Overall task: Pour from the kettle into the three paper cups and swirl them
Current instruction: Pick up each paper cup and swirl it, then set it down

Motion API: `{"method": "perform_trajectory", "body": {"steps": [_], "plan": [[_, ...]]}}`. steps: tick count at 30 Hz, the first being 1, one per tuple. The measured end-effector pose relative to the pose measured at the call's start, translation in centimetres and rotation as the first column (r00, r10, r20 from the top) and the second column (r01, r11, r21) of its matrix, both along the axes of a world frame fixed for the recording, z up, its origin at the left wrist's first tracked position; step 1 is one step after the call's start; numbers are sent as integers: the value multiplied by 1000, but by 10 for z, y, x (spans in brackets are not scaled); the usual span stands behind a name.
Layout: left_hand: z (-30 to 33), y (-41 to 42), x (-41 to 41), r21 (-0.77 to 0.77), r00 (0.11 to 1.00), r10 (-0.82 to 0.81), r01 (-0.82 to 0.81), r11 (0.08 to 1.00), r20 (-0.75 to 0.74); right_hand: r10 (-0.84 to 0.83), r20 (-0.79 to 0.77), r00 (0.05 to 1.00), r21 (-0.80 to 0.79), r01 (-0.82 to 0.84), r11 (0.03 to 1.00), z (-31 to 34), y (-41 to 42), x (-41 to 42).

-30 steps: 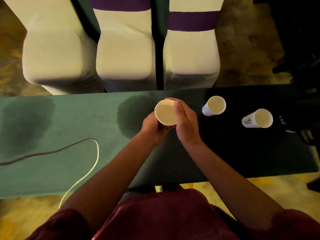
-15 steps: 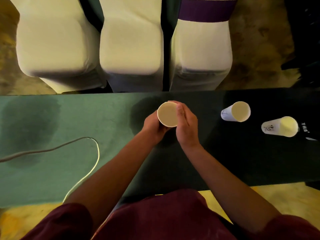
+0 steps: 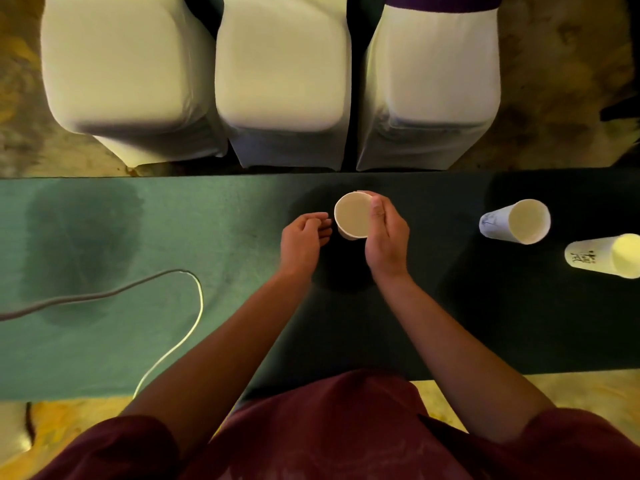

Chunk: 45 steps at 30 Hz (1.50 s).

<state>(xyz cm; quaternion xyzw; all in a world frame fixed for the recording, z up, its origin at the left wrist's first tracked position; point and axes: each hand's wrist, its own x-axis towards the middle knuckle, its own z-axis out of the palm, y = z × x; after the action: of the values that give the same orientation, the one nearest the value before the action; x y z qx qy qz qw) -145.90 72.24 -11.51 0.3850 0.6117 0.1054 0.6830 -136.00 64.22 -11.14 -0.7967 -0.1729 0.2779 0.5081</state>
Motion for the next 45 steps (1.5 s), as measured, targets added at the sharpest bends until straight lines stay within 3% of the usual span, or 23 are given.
{"method": "perform_trajectory", "body": {"steps": [16,22,30,38,45], "plan": [[1,-32,-23,57,993,-61,67,996,-100,67,12,998,-63,-66,996,-10,-7,2],[12,-55,-28,81,985,-77,91,993,-152,38,34,999,41,-40,998,19,-22,19],[46,-125,-2,106,993,-107,112,988,-50,-12,110,994,193,-9,981,81,-108,56],[49,-193,46,40,961,-264,261,964,84,-183,216,959,141,155,978,115,-232,93],[38,-228,93,-2,881,-451,456,890,141,-485,241,841,148,462,874,115,-306,127]]}}
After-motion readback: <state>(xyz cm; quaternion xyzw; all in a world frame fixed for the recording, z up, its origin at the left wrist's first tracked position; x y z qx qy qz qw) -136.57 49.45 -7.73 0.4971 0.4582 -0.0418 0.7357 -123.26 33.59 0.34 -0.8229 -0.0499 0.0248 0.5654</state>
